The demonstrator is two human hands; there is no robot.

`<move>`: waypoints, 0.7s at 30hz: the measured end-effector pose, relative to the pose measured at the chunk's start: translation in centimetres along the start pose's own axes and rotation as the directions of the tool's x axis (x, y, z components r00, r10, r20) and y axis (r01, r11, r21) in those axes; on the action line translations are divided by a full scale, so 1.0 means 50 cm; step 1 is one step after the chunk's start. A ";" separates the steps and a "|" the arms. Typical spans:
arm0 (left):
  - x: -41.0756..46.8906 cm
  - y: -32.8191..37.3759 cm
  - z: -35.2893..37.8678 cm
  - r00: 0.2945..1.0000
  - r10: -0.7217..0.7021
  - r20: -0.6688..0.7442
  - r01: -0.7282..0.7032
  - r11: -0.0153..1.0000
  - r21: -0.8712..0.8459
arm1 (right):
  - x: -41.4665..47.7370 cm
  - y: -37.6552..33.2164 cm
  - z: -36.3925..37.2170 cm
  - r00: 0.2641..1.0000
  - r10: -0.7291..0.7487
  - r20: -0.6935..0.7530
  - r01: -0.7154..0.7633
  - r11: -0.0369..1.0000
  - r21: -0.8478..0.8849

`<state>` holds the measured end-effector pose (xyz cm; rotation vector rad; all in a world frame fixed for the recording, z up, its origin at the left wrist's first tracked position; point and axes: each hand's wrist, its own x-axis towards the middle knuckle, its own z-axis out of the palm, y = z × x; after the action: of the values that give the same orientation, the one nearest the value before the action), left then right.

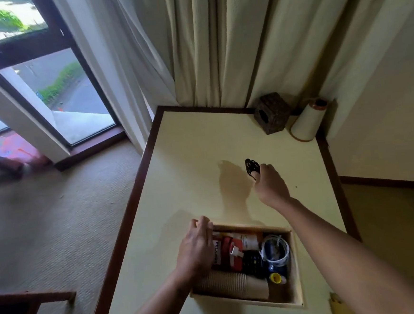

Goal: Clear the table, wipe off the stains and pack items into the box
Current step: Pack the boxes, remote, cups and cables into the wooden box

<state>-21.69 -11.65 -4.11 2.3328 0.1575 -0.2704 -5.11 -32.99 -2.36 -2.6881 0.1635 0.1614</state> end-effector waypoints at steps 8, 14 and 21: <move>0.009 0.143 -0.107 0.992 0.069 -0.105 -0.093 0.967 -0.239 | -0.240 -0.062 -0.207 0.992 -0.124 -0.007 0.101 0.776 0.623; 0.001 0.310 -0.240 0.950 0.303 -0.071 -0.282 0.744 -0.606 | -0.315 -0.112 -0.314 0.984 -0.158 0.077 0.004 0.463 0.886; -0.042 0.386 -0.319 0.949 0.308 -0.070 -0.247 0.586 -0.771 | -0.346 -0.132 -0.351 0.996 0.002 0.092 -0.089 0.253 0.963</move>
<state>-17.63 -13.76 20.59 1.4336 -0.1222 -0.0888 -19.71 -33.17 18.58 -1.3688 0.2224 0.1113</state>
